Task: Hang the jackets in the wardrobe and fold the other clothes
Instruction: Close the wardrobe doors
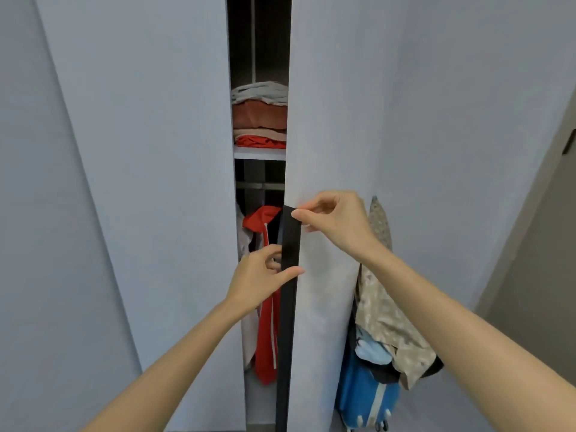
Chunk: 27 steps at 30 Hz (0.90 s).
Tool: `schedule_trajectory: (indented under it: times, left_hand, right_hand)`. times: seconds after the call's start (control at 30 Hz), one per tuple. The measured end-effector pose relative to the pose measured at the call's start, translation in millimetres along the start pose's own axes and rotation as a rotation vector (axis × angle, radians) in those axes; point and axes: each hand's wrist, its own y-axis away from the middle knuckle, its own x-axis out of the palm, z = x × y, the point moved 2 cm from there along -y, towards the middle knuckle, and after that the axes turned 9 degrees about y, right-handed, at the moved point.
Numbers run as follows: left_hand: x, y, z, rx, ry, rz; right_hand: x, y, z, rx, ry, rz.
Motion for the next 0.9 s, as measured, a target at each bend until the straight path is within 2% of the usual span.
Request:
schedule_trajectory:
  times: [0.4,0.53,0.7,0.9]
  left_hand:
    - [-95.4,-105.6,83.9,-0.036,-0.38,-0.34]
    - [-105.3,-143.8,114.4,0.128,-0.478,-0.245]
    - [-112.1,-189.1,146.5,0.087,-0.566,-0.165]
    - [-108.8,-211.9,164.0,0.071,-0.543,-0.228]
  right_hand:
    - [129.7,-130.8,-11.8,0.017,0.127,-0.011]
    - [155.2,-169.0,-28.7,0.058,0.134,-0.027]
    - [178.1,-204.0,-45.6,0.104,0.149,-0.107]
    - [192.1,-226.3,-57.5,0.144,0.191,-0.164]
